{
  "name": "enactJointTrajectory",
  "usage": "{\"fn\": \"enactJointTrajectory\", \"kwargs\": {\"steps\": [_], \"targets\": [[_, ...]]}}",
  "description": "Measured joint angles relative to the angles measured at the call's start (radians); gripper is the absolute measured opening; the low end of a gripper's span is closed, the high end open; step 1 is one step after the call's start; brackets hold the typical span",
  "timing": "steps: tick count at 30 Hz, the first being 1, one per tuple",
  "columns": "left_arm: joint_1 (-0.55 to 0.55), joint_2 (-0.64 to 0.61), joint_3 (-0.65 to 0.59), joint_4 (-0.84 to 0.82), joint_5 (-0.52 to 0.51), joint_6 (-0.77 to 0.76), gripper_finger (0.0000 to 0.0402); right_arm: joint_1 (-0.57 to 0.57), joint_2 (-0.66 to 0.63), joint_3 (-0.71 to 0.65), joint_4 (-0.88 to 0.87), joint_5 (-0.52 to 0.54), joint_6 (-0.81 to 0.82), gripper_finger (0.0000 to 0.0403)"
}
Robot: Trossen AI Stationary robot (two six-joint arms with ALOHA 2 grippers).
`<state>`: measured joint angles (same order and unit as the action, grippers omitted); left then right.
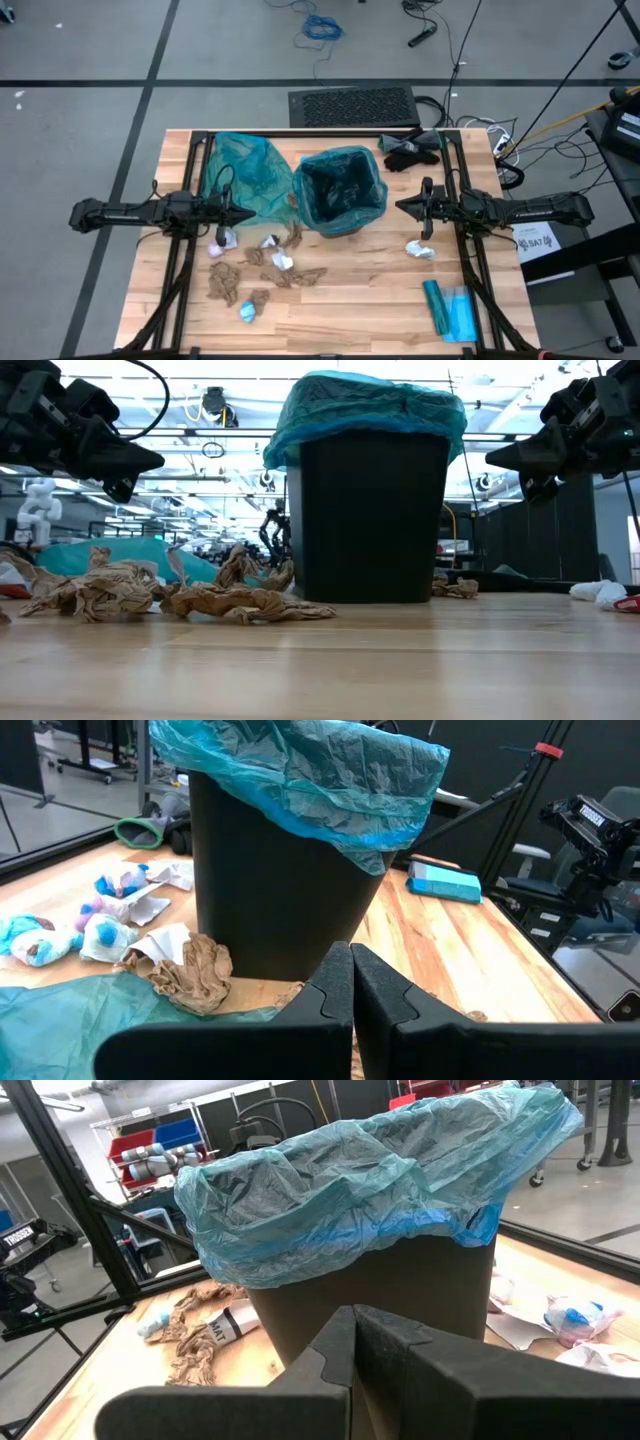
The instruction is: Place trash/remove bag and relplace
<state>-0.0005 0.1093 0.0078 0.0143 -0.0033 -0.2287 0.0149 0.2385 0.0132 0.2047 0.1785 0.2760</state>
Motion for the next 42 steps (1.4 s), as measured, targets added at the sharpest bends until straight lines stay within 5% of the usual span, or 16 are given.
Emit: {"fn": "enactJointTrajectory", "kwargs": {"steps": [42], "targets": [[0.0,0.0,0.0,0.0,0.0,0.0,0.0,-0.002,0.0,0.001,0.12,0.008,-0.018,0.0]]}}
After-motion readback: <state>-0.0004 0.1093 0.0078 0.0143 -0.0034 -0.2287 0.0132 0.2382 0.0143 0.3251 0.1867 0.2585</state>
